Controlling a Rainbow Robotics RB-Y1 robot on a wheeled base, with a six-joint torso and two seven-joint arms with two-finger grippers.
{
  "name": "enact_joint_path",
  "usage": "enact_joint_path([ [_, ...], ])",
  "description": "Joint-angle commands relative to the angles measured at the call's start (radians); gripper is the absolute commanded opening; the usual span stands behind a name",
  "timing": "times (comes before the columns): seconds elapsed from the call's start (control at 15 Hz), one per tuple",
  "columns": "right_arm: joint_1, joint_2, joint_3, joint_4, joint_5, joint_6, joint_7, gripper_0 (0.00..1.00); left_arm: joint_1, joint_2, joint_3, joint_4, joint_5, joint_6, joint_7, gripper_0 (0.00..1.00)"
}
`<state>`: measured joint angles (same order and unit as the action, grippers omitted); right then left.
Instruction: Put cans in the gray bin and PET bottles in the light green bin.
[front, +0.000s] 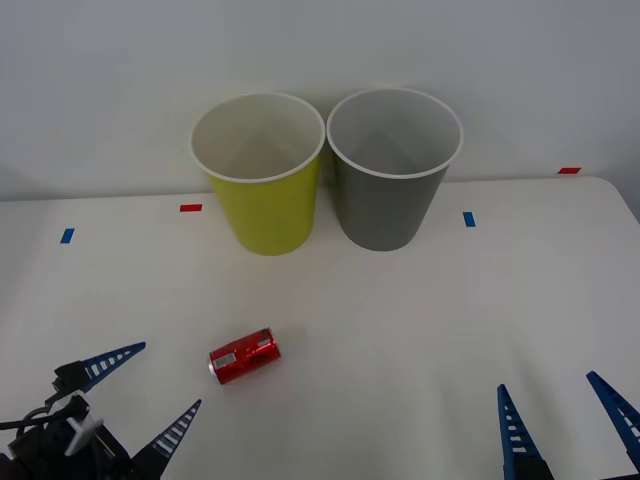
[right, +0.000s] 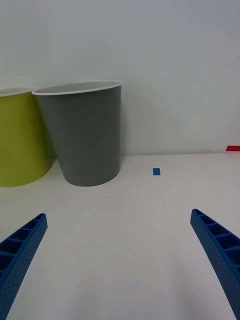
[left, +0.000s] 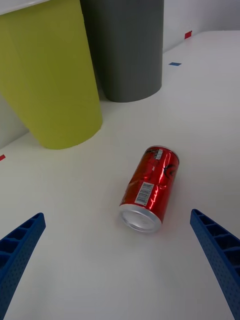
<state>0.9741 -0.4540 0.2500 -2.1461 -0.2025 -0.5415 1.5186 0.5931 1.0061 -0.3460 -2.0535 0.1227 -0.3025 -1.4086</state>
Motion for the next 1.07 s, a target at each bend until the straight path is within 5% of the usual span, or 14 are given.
enact_joint_path([
  [0.07, 0.0, 0.0, 0.0, 0.0, 0.0, 0.0, 0.0, 1.0, -0.039, 0.066, -0.025, -0.002, 0.049, 0.005, 0.005, 1.0],
  [0.6, 0.0, 0.0, 0.0, 0.0, 0.0, 0.0, 0.0, 1.0, -0.148, 0.184, -0.025, -0.142, 0.064, 0.306, 0.031, 1.0],
  [1.07, 0.0, 0.0, 0.0, 0.0, 0.0, 0.0, 0.0, 1.0, -0.226, 0.216, -0.025, -0.294, 0.086, 0.62, 0.037, 1.0],
])
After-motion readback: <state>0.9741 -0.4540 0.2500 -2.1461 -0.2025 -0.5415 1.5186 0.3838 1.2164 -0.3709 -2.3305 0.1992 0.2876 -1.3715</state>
